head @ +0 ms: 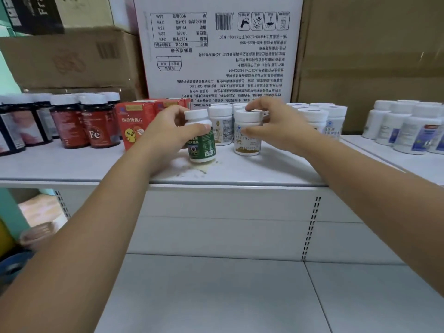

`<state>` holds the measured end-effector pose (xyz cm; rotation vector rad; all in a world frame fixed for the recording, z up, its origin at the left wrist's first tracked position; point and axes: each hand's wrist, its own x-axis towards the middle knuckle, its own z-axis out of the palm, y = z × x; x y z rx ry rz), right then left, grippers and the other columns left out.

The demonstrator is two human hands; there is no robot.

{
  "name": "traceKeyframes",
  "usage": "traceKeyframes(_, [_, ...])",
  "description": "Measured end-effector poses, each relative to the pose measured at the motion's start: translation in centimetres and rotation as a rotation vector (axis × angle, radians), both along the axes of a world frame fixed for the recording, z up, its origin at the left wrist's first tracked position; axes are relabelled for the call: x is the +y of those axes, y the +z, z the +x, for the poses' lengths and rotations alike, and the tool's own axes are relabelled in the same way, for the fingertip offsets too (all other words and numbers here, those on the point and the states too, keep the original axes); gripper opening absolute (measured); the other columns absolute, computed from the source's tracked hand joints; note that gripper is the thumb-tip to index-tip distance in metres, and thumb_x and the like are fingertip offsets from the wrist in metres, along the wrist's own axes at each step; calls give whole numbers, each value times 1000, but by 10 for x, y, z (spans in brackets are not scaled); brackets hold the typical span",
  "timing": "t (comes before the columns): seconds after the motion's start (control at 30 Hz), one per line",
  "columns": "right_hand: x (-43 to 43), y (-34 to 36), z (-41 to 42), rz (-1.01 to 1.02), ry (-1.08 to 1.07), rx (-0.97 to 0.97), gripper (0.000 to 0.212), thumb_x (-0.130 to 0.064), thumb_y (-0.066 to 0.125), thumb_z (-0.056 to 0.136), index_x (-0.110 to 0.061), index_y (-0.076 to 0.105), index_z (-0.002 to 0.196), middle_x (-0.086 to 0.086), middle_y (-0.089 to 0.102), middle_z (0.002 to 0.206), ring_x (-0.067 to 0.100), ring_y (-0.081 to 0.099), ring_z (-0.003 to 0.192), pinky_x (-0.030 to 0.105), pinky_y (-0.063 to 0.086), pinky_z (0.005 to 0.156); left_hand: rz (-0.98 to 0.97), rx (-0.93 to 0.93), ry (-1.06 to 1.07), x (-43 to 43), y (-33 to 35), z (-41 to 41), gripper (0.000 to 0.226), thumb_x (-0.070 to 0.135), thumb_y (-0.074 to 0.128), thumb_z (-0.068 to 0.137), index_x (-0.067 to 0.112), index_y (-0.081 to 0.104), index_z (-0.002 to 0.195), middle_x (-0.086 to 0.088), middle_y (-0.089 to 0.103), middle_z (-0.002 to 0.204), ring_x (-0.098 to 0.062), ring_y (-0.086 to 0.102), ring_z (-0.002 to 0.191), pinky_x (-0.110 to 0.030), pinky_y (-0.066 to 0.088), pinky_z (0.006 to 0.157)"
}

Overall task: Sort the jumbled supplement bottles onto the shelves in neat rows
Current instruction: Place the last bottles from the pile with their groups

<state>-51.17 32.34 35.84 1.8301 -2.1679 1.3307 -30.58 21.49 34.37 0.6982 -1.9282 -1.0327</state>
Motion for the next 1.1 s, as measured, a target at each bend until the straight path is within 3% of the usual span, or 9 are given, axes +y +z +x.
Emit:
traceKeyframes(0.17, [-3,-5,0,-19,-45,101,53,-21,77,80,-23,51,126,4,53,126,16,64,92,29,53,84,-48,-39,-3,7,-1,-1,45,44,80,70,26,62,107,7,70,109,-14,67,104,-43,52,96])
traceKeyframes(0.33, [9,-2,12,3,-100,304,66,-28,70,85,-17,38,141,4,39,142,16,46,119,19,31,95,-65,-3,-30,13,0,2,41,27,79,81,26,61,118,5,68,113,-13,65,105,-39,54,95])
traceKeyframes(0.4, [24,3,18,-18,-94,344,57,-30,67,87,-17,43,137,3,46,135,16,50,115,25,39,98,-82,-22,-59,21,5,0,40,25,78,81,27,62,117,3,68,111,-13,66,103,-35,56,91])
traceKeyframes(0.47, [46,5,21,19,-64,339,46,-33,65,87,-17,52,129,-1,58,119,15,57,105,32,48,94,-119,-71,-73,30,13,-4,37,27,80,79,29,64,112,0,69,110,-15,67,102,-31,57,85])
traceKeyframes(0.53, [72,1,20,124,-47,328,42,-39,65,87,-19,57,124,-6,62,109,12,61,99,31,51,91,-159,-123,-100,44,24,-10,38,30,83,75,30,65,108,1,70,106,-16,67,100,-33,56,82])
traceKeyframes(0.6, [100,-6,13,212,-62,326,46,-45,63,87,-22,57,126,-10,61,113,9,60,102,27,49,92,-185,-141,-165,64,34,-21,45,32,87,68,29,65,108,0,71,105,-17,68,99,-40,57,87])
traceKeyframes(0.77, [166,-14,-24,270,-149,294,57,-54,62,85,-26,53,133,-11,59,126,6,56,112,29,47,97,-239,-185,-384,124,52,-75,37,27,80,76,19,65,109,0,74,99,-14,72,92,-31,58,81])
traceKeyframes(1.0, [262,-17,-99,316,-309,314,62,-55,60,86,-23,48,138,-7,56,135,9,54,119,30,46,98,-299,-208,-513,207,53,-174,37,25,80,78,18,64,110,0,73,97,-13,72,90,-27,60,76])
traceKeyframes(1.1, [307,-18,-140,328,-352,302,60,-53,60,88,-23,48,138,-5,56,136,10,53,120,32,46,99,-311,-216,-544,247,50,-221,37,25,81,77,17,64,110,-3,73,99,-16,72,90,-33,61,80])
